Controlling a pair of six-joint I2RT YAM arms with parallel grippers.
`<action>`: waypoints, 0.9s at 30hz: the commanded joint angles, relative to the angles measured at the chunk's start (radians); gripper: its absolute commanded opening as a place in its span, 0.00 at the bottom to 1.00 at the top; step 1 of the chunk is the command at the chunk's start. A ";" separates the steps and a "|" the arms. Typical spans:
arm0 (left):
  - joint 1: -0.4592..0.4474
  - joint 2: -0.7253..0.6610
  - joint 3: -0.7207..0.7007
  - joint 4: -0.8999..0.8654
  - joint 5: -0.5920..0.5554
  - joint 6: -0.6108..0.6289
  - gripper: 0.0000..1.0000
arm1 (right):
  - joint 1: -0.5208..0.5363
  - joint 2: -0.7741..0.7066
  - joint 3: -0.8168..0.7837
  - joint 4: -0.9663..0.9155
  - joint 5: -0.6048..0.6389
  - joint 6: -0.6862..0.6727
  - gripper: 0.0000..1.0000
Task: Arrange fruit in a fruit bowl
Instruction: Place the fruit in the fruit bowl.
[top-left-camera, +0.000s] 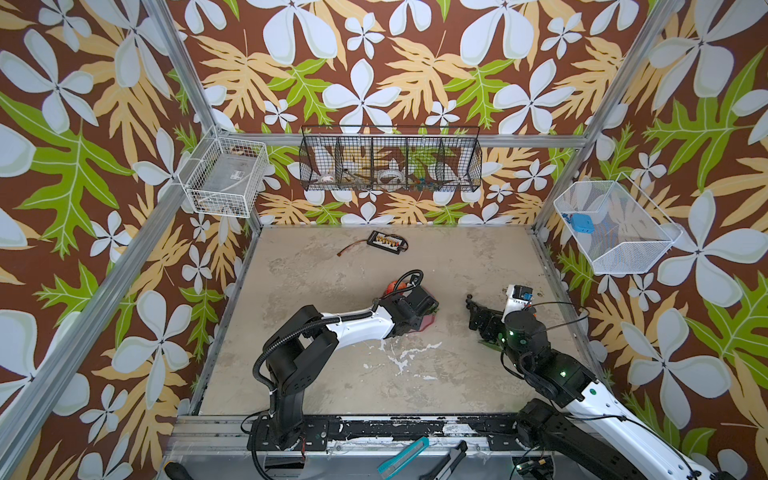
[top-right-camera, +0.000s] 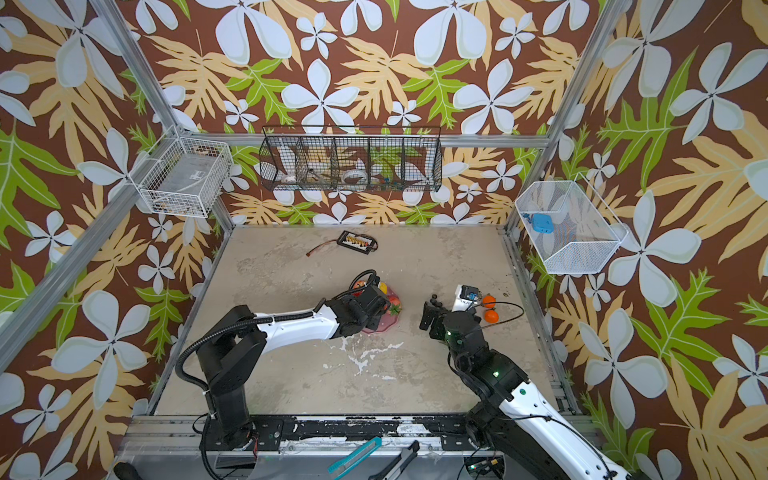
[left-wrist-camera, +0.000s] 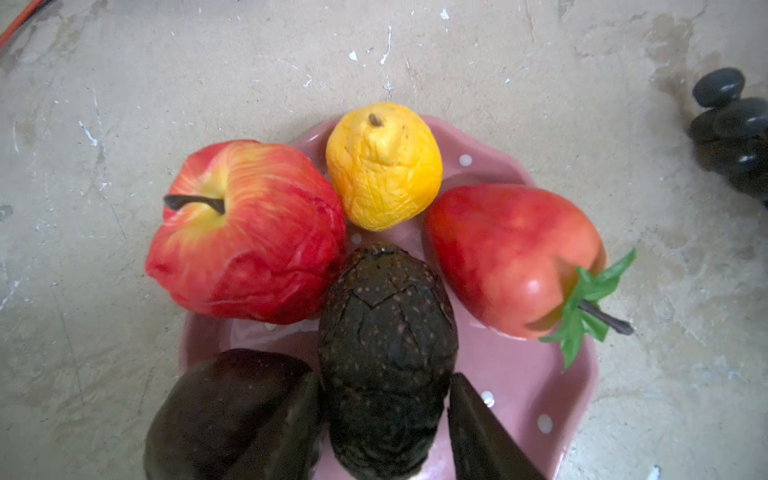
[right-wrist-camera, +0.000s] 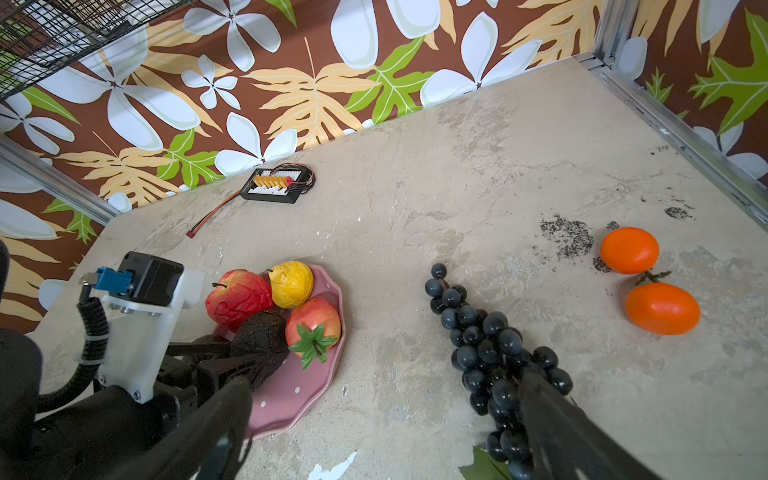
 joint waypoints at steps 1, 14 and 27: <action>0.000 -0.013 -0.004 -0.014 -0.025 -0.002 0.52 | 0.000 0.000 -0.004 0.018 0.002 0.007 1.00; -0.004 0.023 0.033 -0.007 -0.017 0.011 0.45 | 0.001 0.001 -0.010 0.019 -0.002 0.010 1.00; -0.003 0.059 0.073 -0.017 -0.052 0.022 0.45 | 0.001 -0.008 -0.001 0.008 0.009 0.004 1.00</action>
